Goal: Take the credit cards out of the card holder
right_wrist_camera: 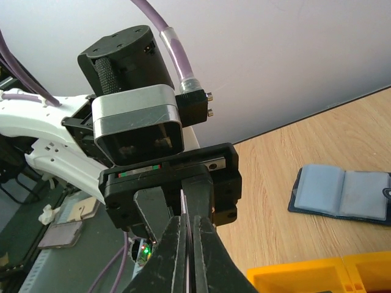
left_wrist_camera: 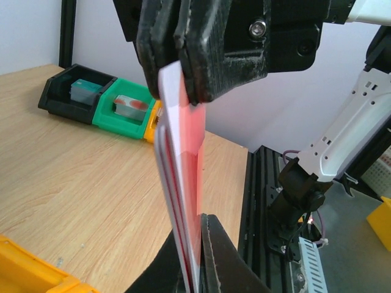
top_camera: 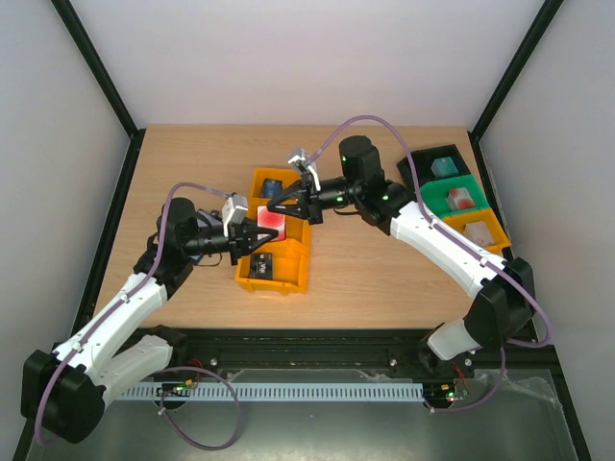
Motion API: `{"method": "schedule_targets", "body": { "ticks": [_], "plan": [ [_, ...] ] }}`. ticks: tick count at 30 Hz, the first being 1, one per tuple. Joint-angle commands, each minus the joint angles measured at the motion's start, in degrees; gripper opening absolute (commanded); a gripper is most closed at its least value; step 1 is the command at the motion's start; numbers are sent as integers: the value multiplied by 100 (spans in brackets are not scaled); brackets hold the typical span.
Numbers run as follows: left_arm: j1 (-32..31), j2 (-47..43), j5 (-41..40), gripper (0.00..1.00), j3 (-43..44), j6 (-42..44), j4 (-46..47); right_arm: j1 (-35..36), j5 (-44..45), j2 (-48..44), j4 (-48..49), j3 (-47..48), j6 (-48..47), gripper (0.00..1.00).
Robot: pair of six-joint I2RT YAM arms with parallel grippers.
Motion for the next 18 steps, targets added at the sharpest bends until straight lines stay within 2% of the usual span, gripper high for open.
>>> {"method": "schedule_targets", "body": {
  "ticks": [1, 5, 9, 14, 18],
  "plan": [
    [-26, -32, 74, 2, 119, -23, 184, 19, -85, -76, -25, 1, -3, 2],
    [-26, -34, 173, 2, 76, -155, 370, -5, -5, -76, 397, -10, 305, 2],
    [-29, -41, 211, 8, -59, -580, 886, -16, 174, -27, 936, -25, 674, 2],
    [-35, -46, 141, 9, -176, -1122, 1528, -23, 467, 115, 1072, -6, 802, 2],
    [-32, -54, 135, 13, -221, -1252, 1710, -49, 683, 238, 1605, -105, 1263, 2]
  ]
}}
